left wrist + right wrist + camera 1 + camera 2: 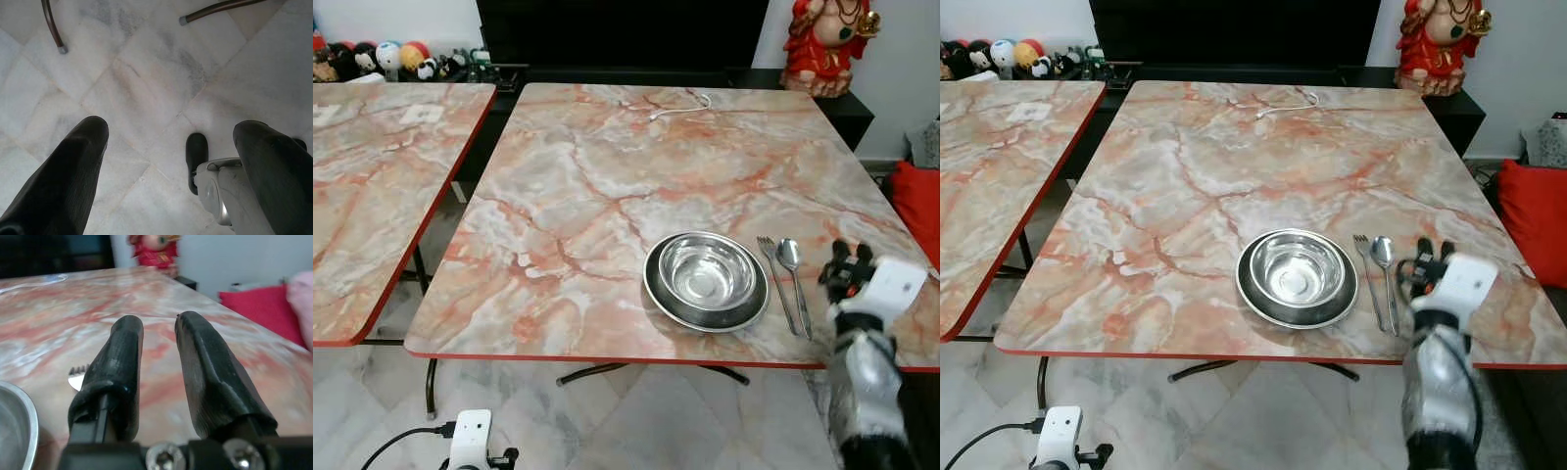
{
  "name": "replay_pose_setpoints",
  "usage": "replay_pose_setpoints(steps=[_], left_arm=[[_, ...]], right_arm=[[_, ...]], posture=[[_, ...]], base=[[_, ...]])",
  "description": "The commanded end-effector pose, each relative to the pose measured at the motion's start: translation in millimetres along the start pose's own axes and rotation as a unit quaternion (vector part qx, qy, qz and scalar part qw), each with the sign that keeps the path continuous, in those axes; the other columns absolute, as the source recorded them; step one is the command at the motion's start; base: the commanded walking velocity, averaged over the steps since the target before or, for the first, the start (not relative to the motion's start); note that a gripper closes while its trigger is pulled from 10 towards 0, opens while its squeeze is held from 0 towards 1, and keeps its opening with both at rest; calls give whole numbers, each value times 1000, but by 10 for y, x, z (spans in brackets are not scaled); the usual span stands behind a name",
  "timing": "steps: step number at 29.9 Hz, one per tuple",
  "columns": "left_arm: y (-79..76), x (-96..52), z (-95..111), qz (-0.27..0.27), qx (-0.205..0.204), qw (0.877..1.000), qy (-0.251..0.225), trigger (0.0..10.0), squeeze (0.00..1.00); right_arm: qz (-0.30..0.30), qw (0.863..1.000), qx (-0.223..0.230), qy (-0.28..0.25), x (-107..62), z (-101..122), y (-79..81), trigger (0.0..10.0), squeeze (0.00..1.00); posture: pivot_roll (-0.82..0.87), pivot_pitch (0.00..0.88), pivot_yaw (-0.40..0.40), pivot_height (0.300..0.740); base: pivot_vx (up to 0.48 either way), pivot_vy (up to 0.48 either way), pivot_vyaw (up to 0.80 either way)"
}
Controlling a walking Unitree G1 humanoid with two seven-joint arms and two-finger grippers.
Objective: Setting the table
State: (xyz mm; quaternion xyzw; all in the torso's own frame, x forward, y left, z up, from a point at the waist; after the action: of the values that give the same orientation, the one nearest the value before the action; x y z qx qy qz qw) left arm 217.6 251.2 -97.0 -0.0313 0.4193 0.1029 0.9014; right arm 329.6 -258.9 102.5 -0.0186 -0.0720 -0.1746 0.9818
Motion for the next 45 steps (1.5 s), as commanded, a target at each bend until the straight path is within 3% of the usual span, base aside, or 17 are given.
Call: replay_pose_setpoints(steps=[1, 8, 10, 20, 30, 45], left_arm=[[46, -17, -84, 5, 0, 1000, 13, 10000, 0], [80, -26, -107, 8, -4, 1000, 16, 10000, 0], [86, -30, -123, 6, 0, 1000, 19, 10000, 0], [159, -50, -167, 11, 7, 1000, 26, 10000, 0], [229, -75, -230, 17, 9, 999, 34, 10000, 0], [133, -79, -316, 15, 4, 999, 39, 10000, 0]], right_arm=[[-13, 999, -11, -29, -36, 109, -21, 10000, 0], [-17, 999, -9, -41, -165, 188, 72, 10000, 0], [-18, 999, -12, -25, -192, 103, 97, 10000, 0], [-13, 999, -13, -26, -204, 132, 181, 10000, 0], [-11, 1000, -9, -23, -204, 125, 231, 10000, 0], [2, 1000, -7, -25, -172, 148, 311, 10000, 0]], posture=[[61, 38, -31, 740], [66, 12, -35, 740], [75, 0, -35, 740], [70, 0, -26, 740], [74, 0, -30, 740], [79, 0, -49, 740]], base=[[0, 0, 0], [0, 0, 0], [0, 0, 0], [0, 235, 0], [0, 411, 0], [0, 480, 0]])
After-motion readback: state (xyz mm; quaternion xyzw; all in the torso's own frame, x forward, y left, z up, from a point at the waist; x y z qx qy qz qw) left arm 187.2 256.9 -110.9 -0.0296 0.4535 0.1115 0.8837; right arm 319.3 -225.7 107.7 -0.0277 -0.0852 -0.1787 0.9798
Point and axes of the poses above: a point about 5 cm out from each wrist's last joint towards the gripper, its own x axis pointing out of the wrist towards the gripper, its own z axis along the axis of the wrist's last joint, y = z × x, the point moved 4 cm from there along x, pointing out of the wrist towards the gripper, and after that the axes turned 8 degrees about -x, right-handed, at the moved point
